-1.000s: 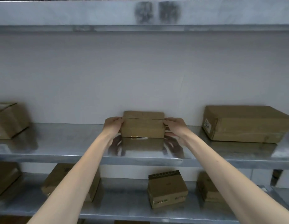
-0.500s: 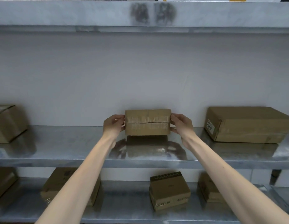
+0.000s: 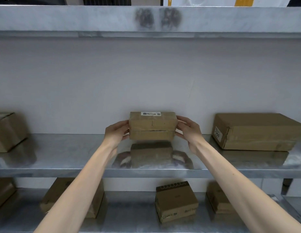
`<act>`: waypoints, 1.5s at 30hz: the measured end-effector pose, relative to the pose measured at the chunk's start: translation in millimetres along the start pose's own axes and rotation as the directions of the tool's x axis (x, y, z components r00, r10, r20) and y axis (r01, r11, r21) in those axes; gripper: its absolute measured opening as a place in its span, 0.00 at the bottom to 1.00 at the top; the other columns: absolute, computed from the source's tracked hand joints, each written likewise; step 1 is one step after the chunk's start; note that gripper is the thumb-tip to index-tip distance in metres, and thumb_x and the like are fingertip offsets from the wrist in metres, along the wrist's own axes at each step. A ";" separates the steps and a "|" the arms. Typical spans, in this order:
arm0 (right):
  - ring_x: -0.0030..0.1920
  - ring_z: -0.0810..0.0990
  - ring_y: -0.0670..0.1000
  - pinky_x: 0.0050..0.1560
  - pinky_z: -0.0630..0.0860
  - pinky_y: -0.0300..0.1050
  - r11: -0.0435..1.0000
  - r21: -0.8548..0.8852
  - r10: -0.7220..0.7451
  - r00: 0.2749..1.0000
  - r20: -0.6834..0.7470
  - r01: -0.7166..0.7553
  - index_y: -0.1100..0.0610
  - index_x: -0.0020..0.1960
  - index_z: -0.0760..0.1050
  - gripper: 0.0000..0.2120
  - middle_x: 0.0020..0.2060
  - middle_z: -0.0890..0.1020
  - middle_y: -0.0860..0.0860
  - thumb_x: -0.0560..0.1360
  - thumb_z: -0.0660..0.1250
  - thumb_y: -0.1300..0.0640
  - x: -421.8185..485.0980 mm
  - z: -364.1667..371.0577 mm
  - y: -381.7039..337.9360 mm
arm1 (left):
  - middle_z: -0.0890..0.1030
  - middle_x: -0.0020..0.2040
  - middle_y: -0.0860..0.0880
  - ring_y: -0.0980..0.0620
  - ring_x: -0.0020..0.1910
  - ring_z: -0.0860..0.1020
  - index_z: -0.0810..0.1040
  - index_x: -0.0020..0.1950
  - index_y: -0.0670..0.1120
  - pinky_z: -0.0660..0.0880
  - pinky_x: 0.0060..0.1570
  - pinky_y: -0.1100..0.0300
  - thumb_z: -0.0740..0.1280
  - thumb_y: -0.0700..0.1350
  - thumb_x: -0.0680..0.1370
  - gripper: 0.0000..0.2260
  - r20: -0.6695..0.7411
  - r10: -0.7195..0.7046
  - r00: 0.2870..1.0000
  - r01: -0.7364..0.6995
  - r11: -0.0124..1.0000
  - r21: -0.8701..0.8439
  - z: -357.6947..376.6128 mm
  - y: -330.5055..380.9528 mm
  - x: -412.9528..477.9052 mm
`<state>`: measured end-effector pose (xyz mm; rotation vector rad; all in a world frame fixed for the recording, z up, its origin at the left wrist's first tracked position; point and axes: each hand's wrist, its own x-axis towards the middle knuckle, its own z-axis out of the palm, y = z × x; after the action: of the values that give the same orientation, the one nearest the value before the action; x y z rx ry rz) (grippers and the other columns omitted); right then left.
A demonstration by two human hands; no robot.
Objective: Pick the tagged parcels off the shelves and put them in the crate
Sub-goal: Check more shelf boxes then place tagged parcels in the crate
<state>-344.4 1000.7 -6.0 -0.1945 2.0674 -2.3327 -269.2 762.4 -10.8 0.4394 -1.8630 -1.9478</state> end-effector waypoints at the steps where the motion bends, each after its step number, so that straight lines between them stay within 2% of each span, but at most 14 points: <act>1: 0.48 0.85 0.46 0.42 0.82 0.38 1.000 0.017 0.003 1.000 0.007 -0.003 0.52 0.58 0.80 0.12 0.50 0.85 0.51 0.80 0.63 0.64 0.3 -0.8 -1.4 | 0.86 0.52 0.47 0.47 0.52 0.84 0.84 0.54 0.46 0.79 0.57 0.53 0.67 0.39 0.80 0.07 0.010 0.001 1.000 0.000 1.000 -0.022 -0.9 0.7 -0.2; 4: 0.46 0.86 0.48 0.44 0.82 0.40 0.999 0.047 0.003 0.999 0.034 -0.004 0.52 0.56 0.80 0.12 0.49 0.86 0.53 0.78 0.65 0.65 3.0 -4.8 -2.7 | 0.85 0.51 0.45 0.45 0.51 0.84 0.83 0.51 0.46 0.80 0.56 0.52 0.65 0.38 0.80 0.07 0.012 0.000 1.000 0.001 0.998 -0.070 -2.7 3.0 -1.7; 7: 0.47 0.86 0.48 0.43 0.80 0.38 0.997 0.072 -0.015 0.999 0.041 0.012 0.55 0.57 0.80 0.13 0.50 0.86 0.53 0.78 0.64 0.68 4.9 -6.8 -2.0 | 0.85 0.50 0.44 0.46 0.51 0.83 0.82 0.51 0.43 0.80 0.55 0.51 0.64 0.40 0.82 0.07 0.018 0.003 1.000 -0.001 0.996 -0.093 -3.9 3.5 -2.9; 10: 0.48 0.84 0.48 0.44 0.80 0.37 0.997 0.074 -0.019 1.000 0.024 0.017 0.55 0.52 0.80 0.11 0.49 0.85 0.52 0.79 0.64 0.68 6.3 -4.9 1.5 | 0.85 0.50 0.44 0.47 0.52 0.83 0.82 0.52 0.41 0.80 0.55 0.51 0.64 0.41 0.82 0.07 0.008 0.006 1.000 -0.006 0.996 -0.089 -4.2 0.3 -1.4; 13: 0.46 0.84 0.46 0.46 0.80 0.38 0.998 0.058 -0.016 1.000 -0.004 0.017 0.56 0.52 0.80 0.11 0.49 0.84 0.52 0.80 0.63 0.68 8.5 -2.0 6.8 | 0.84 0.50 0.45 0.47 0.52 0.82 0.82 0.51 0.42 0.80 0.54 0.55 0.64 0.40 0.82 0.07 -0.018 0.005 1.000 -0.007 0.995 -0.098 -2.6 -2.6 -1.2; 17: 0.46 0.84 0.45 0.44 0.80 0.35 1.000 0.022 -0.003 1.000 -0.018 0.004 0.59 0.60 0.80 0.13 0.51 0.85 0.53 0.79 0.63 0.69 12.4 -1.9 15.0 | 0.84 0.53 0.44 0.48 0.52 0.82 0.82 0.56 0.42 0.80 0.50 0.63 0.64 0.39 0.82 0.08 0.010 0.008 1.000 -0.007 0.996 -0.088 -0.9 -4.2 -2.7; 20: 0.46 0.85 0.46 0.46 0.81 0.36 1.000 -0.011 -0.010 1.000 0.000 0.010 0.58 0.58 0.81 0.13 0.50 0.86 0.52 0.80 0.62 0.68 10.3 -3.0 14.9 | 0.85 0.50 0.46 0.50 0.50 0.83 0.83 0.54 0.42 0.81 0.45 0.67 0.64 0.38 0.81 0.08 0.015 0.011 1.000 -0.010 0.996 -0.094 0.8 -2.9 -3.7; 22: 0.45 0.84 0.44 0.44 0.81 0.34 1.000 -0.015 -0.011 1.000 -0.002 0.011 0.57 0.57 0.81 0.14 0.48 0.85 0.51 0.80 0.61 0.69 7.8 -2.8 12.5 | 0.85 0.50 0.47 0.51 0.49 0.83 0.83 0.55 0.42 0.80 0.43 0.67 0.63 0.37 0.81 0.09 0.010 0.017 1.000 -0.016 0.996 -0.090 0.6 -1.8 -2.9; 27: 0.43 0.86 0.45 0.39 0.80 0.35 1.000 0.004 -0.008 1.000 0.016 0.008 0.58 0.56 0.81 0.14 0.48 0.86 0.53 0.79 0.61 0.70 5.2 -5.9 8.3 | 0.85 0.51 0.46 0.49 0.49 0.83 0.83 0.54 0.43 0.80 0.49 0.62 0.62 0.36 0.82 0.10 0.005 0.019 1.000 -0.018 0.995 -0.094 -0.9 -0.9 0.6; 32: 0.47 0.84 0.50 0.48 0.82 0.40 1.000 0.029 -0.008 1.000 0.002 0.007 0.59 0.53 0.82 0.12 0.51 0.85 0.55 0.79 0.62 0.69 7.5 -7.9 4.0 | 0.85 0.52 0.43 0.46 0.52 0.83 0.83 0.50 0.42 0.79 0.57 0.54 0.64 0.38 0.81 0.07 0.007 0.030 1.000 -0.029 0.997 -0.067 -3.7 -2.2 3.3; 36: 0.51 0.84 0.54 0.54 0.80 0.42 0.998 0.054 -0.028 1.000 -0.003 0.028 0.59 0.52 0.81 0.11 0.53 0.85 0.57 0.78 0.63 0.70 10.4 -5.6 4.8 | 0.83 0.54 0.42 0.46 0.52 0.82 0.80 0.58 0.38 0.80 0.54 0.55 0.66 0.34 0.80 0.09 -0.027 0.070 0.997 -0.073 0.994 -0.086 -4.8 -4.5 6.1; 41: 0.51 0.85 0.51 0.53 0.82 0.41 0.995 -0.010 -0.094 0.995 0.029 0.094 0.58 0.63 0.78 0.18 0.52 0.85 0.52 0.77 0.63 0.72 12.5 -5.2 10.7 | 0.83 0.56 0.47 0.50 0.54 0.82 0.79 0.64 0.40 0.78 0.56 0.56 0.65 0.33 0.79 0.14 -0.031 0.094 0.995 -0.097 0.991 -0.091 -5.3 -3.2 4.1; 43: 0.50 0.85 0.49 0.53 0.81 0.40 0.992 -0.054 -0.113 0.993 0.044 0.115 0.57 0.62 0.80 0.21 0.51 0.86 0.50 0.75 0.61 0.74 12.5 -4.0 12.9 | 0.85 0.50 0.54 0.55 0.50 0.82 0.82 0.58 0.45 0.78 0.55 0.59 0.64 0.31 0.79 0.14 -0.013 0.111 0.994 -0.111 0.991 -0.068 -4.9 -2.1 1.5; 45: 0.47 0.85 0.46 0.48 0.81 0.37 0.990 -0.057 -0.129 0.991 0.048 0.131 0.56 0.60 0.81 0.23 0.49 0.86 0.49 0.75 0.59 0.75 10.8 -1.4 12.7 | 0.86 0.44 0.59 0.58 0.47 0.82 0.84 0.50 0.50 0.78 0.53 0.63 0.64 0.31 0.78 0.16 0.003 0.126 0.992 -0.125 0.991 -0.045 -4.9 -0.8 -0.8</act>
<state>-356.1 999.5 -17.8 -0.3900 2.1679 -2.3142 -266.1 758.5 -11.9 0.2959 -1.8008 -1.9052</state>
